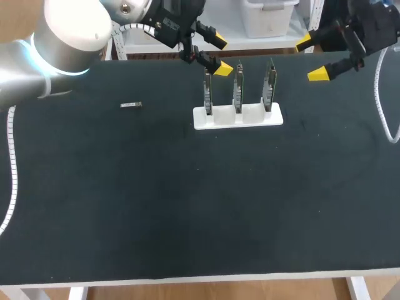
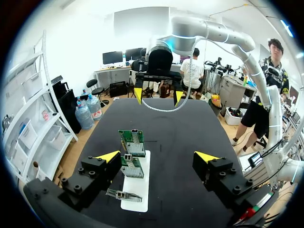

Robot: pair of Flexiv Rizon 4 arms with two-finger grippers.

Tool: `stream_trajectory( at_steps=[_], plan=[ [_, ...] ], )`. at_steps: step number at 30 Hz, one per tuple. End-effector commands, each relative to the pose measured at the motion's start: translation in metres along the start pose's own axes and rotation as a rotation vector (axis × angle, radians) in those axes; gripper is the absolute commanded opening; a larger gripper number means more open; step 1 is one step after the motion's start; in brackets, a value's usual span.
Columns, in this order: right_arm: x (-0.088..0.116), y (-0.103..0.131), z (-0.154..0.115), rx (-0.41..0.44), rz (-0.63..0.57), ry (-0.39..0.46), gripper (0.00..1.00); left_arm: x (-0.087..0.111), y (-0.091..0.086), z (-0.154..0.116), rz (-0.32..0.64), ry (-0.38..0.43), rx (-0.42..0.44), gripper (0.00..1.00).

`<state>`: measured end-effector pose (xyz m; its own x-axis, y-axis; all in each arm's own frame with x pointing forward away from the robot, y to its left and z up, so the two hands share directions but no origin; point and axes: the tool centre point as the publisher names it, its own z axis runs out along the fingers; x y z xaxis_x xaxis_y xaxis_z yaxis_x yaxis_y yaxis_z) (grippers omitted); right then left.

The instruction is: Pick up the optical module with the left hand, and insert it into the network port with the right hand.

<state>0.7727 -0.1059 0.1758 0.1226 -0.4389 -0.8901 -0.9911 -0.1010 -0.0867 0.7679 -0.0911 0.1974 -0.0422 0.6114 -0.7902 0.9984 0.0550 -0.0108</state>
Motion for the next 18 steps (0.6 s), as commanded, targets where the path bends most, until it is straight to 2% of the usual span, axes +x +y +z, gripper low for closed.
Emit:
stream_trajectory(
  at_steps=[1,6,7,8,9,13,18],
  plan=[
    [0.000,0.000,0.000,0.001,0.000,0.000,1.00,-0.001,-0.001,0.000,-0.003,0.003,-0.004,1.00],
    [0.000,0.000,0.000,0.001,0.000,0.000,1.00,-0.001,-0.001,0.000,-0.003,0.003,-0.004,1.00],
    [0.000,0.000,0.000,0.001,0.000,0.000,1.00,0.000,0.001,-0.009,0.024,0.014,-0.043,1.00],
    [0.000,0.000,0.000,0.001,0.000,0.000,1.00,0.002,0.004,-0.018,0.042,0.061,-0.060,1.00],
    [0.000,0.000,0.000,0.001,0.000,0.000,1.00,0.005,0.008,-0.026,0.054,0.104,-0.062,1.00],
    [0.000,0.000,0.000,0.001,0.000,0.000,1.00,0.019,0.016,-0.069,0.106,0.182,-0.088,1.00],
    [0.000,0.000,0.000,0.001,0.000,0.000,1.00,0.046,0.010,-0.124,0.153,0.241,-0.102,1.00]
  ],
)
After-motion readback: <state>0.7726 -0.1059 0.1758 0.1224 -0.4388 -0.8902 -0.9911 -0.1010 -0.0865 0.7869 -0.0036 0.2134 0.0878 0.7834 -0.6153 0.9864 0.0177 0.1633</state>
